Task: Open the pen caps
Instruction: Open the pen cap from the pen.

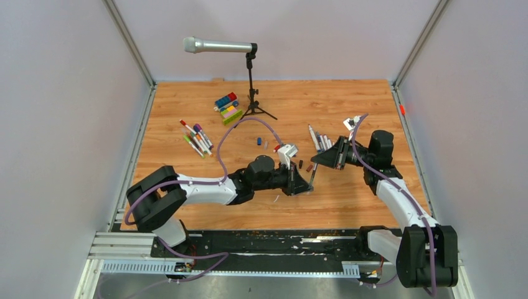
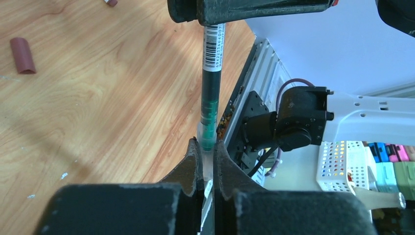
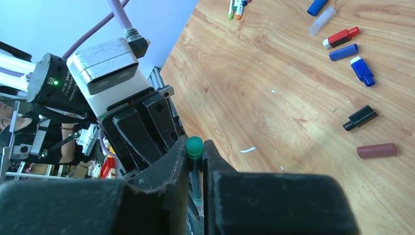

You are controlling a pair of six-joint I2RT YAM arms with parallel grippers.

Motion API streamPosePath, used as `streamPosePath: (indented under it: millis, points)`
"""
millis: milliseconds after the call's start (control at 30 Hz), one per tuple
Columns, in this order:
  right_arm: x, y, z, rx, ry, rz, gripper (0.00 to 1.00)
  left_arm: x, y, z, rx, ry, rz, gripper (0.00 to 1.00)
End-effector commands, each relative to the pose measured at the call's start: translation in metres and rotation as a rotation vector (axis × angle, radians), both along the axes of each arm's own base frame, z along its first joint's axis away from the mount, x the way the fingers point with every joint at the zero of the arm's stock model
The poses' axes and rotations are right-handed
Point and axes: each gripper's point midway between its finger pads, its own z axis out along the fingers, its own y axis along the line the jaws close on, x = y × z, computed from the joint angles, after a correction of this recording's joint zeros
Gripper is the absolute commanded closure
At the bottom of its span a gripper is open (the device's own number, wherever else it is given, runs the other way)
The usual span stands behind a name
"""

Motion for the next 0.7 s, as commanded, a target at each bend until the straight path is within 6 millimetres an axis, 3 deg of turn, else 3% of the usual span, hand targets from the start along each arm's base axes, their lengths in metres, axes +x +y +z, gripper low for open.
streamPosePath:
  millis: [0, 167, 400, 500, 533, 567, 667]
  points:
    - [0.005, -0.001, 0.01, -0.004, -0.041, -0.003, 0.83, 0.003, -0.001, 0.0, 0.019, -0.021, 0.012, 0.99]
    - [-0.002, 0.003, 0.006, 0.001, -0.028, 0.024, 0.65, 0.01, 0.002, 0.011, -0.001, -0.057, 0.055, 1.0]
    - [-0.014, 0.015, 0.0, 0.001, -0.015, 0.088, 0.64, 0.026, 0.005, 0.03, -0.04, -0.105, 0.139, 1.0]
    - [-0.015, 0.018, -0.001, 0.0, -0.009, 0.097, 0.72, 0.03, 0.008, 0.036, -0.044, -0.125, 0.158, 1.0]
    - [-0.016, 0.018, -0.001, 0.0, -0.01, 0.101, 0.81, 0.03, 0.008, 0.037, -0.041, -0.131, 0.157, 1.0]
    - [-0.015, 0.019, 0.0, 0.001, -0.015, 0.102, 0.96, 0.028, 0.008, 0.036, -0.036, -0.134, 0.148, 1.0]
    - [-0.008, 0.019, 0.009, 0.0, -0.043, 0.091, 1.0, 0.019, 0.007, 0.029, -0.01, -0.148, 0.085, 1.0]
